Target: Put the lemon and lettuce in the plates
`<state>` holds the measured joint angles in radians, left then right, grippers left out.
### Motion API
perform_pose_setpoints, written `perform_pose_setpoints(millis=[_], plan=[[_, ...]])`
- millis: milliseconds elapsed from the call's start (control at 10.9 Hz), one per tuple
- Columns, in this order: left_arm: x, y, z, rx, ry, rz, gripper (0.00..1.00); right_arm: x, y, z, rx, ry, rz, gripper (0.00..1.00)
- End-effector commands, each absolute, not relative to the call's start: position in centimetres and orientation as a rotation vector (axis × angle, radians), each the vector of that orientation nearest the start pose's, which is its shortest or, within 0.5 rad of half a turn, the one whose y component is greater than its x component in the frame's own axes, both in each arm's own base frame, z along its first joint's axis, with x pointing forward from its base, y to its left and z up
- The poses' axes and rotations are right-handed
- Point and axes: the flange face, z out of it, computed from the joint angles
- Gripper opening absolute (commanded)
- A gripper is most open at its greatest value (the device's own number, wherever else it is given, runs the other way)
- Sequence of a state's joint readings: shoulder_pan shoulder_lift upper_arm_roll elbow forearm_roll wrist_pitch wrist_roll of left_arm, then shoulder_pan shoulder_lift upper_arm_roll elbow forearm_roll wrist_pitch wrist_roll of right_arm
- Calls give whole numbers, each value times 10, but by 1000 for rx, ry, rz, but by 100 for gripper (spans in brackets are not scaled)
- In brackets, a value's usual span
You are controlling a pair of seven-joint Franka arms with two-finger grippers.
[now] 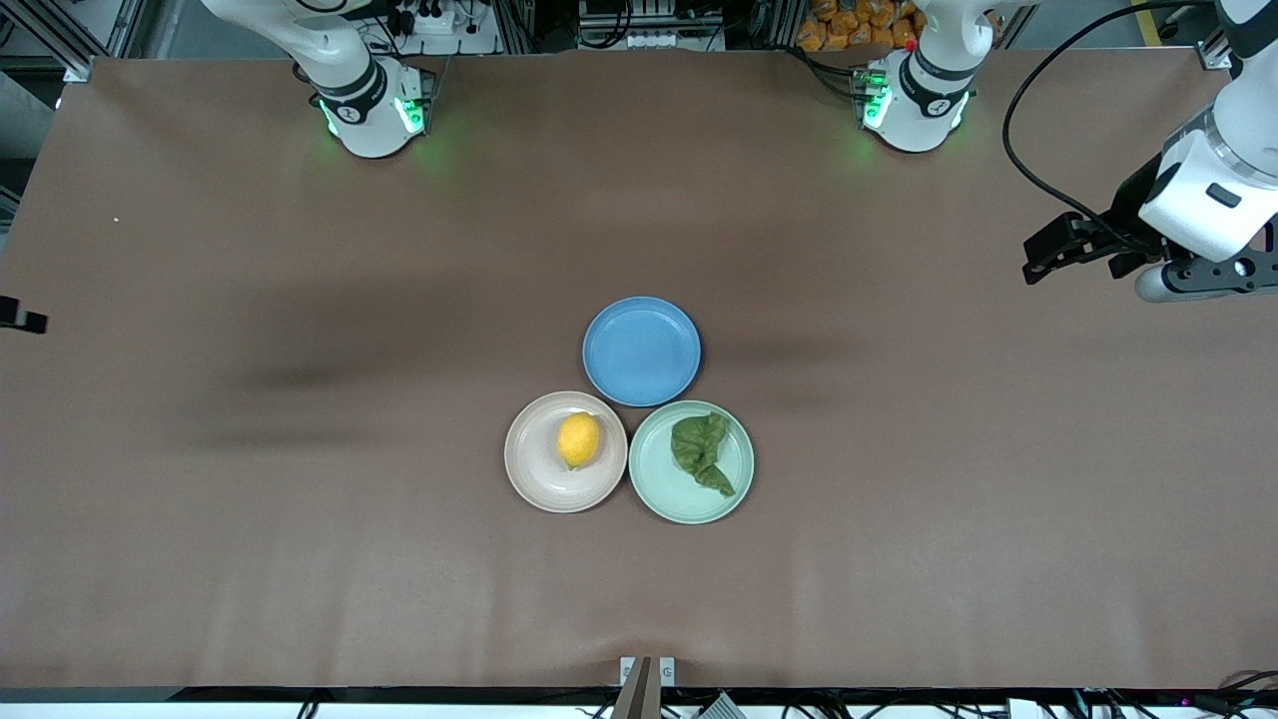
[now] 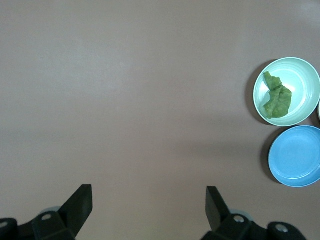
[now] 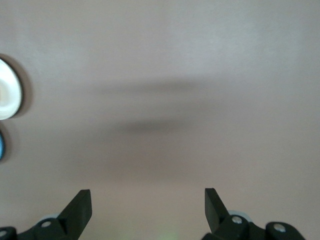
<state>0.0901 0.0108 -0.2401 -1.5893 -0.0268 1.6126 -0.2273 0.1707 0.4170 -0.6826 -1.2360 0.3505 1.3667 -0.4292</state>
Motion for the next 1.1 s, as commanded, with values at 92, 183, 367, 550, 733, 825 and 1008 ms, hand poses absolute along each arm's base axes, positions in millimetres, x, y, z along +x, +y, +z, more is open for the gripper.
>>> perform_pose_setpoints(millis=[92, 183, 367, 550, 733, 825, 1008], plan=[[551, -83, 617, -3186, -98, -27, 100, 614, -90, 587, -2947, 201, 273, 100], [552, -83, 616, -3187, -98, -29, 100, 618, -64, 586, -2953, 205, 286, 100], [553, -84, 616, -3188, -96, -34, 100, 621, -25, 583, -2970, 124, 303, 100], [553, -83, 616, -3188, -99, -39, 100, 623, 22, 578, -2992, 17, 321, 100], [553, -83, 616, -3188, -96, -39, 100, 626, 48, 571, -3003, -40, 317, 100], [553, -83, 617, -3189, -96, -43, 100, 627, 60, 561, -3005, -65, 330, 100], [556, -85, 615, -3191, -95, -55, 100, 632, 76, 538, -3013, -88, 335, 100]])
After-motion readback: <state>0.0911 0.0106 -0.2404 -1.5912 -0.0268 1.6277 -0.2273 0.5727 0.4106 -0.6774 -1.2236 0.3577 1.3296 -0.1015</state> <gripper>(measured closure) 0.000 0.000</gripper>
